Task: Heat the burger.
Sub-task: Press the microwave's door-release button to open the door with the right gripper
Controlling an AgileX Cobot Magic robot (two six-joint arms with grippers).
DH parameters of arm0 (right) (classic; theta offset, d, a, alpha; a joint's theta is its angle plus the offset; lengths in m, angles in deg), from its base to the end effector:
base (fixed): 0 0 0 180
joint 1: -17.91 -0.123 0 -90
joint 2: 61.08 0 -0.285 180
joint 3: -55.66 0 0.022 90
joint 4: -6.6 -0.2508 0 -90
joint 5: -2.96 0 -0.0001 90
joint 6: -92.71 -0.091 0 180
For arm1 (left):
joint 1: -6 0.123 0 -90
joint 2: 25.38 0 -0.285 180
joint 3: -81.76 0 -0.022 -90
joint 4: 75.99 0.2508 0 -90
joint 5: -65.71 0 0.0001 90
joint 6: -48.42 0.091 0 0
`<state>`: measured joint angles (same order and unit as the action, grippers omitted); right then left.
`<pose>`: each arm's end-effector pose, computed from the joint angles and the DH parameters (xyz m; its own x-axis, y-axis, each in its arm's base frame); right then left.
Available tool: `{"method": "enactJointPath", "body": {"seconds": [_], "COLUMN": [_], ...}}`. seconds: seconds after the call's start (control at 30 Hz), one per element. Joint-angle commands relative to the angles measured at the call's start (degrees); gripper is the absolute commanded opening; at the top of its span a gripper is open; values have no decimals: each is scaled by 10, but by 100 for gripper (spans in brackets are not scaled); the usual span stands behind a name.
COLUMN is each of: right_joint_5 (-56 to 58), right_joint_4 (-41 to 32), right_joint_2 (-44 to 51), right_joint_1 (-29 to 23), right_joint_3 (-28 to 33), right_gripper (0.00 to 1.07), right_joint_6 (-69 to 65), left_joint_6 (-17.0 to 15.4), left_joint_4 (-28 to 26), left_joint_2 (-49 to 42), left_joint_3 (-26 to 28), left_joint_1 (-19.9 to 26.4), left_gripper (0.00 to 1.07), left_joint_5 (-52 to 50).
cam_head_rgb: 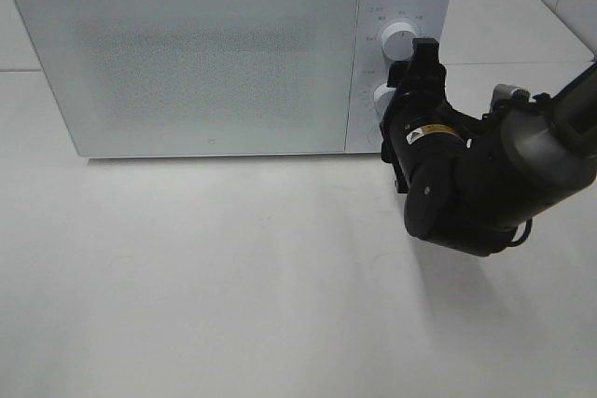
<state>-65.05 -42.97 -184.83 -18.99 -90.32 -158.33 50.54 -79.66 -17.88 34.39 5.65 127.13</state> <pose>0.3082 0.1511 0.1252 0.1418 0.9892 -0.0364 0.1231 0.0188 0.9922 -0.0087 -0.0051 0.2823 -0.4418 0.0090 -0.8971 0.0593 0.9981 -0.0192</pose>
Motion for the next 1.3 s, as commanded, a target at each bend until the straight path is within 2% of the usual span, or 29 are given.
{"method": "enactJointPath", "body": {"seconds": [0.03,0.2,0.43,0.5,0.57,0.6,0.63,0.7,0.77,0.8,0.87,0.9,0.97,1.0,1.03,1.07,1.1,1.17,1.3], "right_joint_5": [17,84,160,198,274,274,331,358,433,433,553,553,665,665,696,768,768,859,924], "right_joint_4": [41,100,131,143,168,168,174,174,175,175,205,205,260,260,280,335,335,403,444], "right_joint_2": [17,52,108,131,166,166,189,200,227,227,257,257,272,272,276,285,285,303,327], "right_joint_1": [0,0,2,2,2,2,2,2,6,6,32,32,54,54,58,66,66,69,69], "right_joint_3": [26,66,108,115,115,115,115,115,115,115,108,108,89,89,80,61,61,33,9], "right_gripper": [68,68,68,68,68,68,68,68,68,68,68,68,68,68,68,68,68,68,68], "right_joint_6": [26,83,206,258,368,368,433,470,570,570,659,659,693,693,695,692,692,687,687], "left_joint_6": [-2,-2,-2,-2,-2,-2,-2,-2,-2,-2,-2,-2,-2,-2,-2,-2,-2,-2,-2], "left_joint_4": [-1,-1,-1,-1,-1,-1,-1,-1,-1,-1,-1,-1,-1,-1,-1,-1,-1,-1,-1], "left_joint_2": [-9,-9,-9,-9,-9,-9,-9,-9,-9,-9,-9,-9,-9,-9,-9,-9,-9,-9,-9], "left_joint_3": [-3,-3,-3,-3,-3,-3,-3,-3,-3,-3,-3,-3,-3,-3,-3,-3,-3,-3,-3], "left_joint_1": [1,1,1,1,1,1,1,1,1,1,1,1,1,1,1,1,1,1,1], "left_gripper": [98,98,98,98,98,98,98,98,98,98,98,98,98,98,98,98,98,98,98], "left_joint_5": [1,1,1,1,1,1,1,1,1,1,1,1,1,1,1,1,1,1,1]}}
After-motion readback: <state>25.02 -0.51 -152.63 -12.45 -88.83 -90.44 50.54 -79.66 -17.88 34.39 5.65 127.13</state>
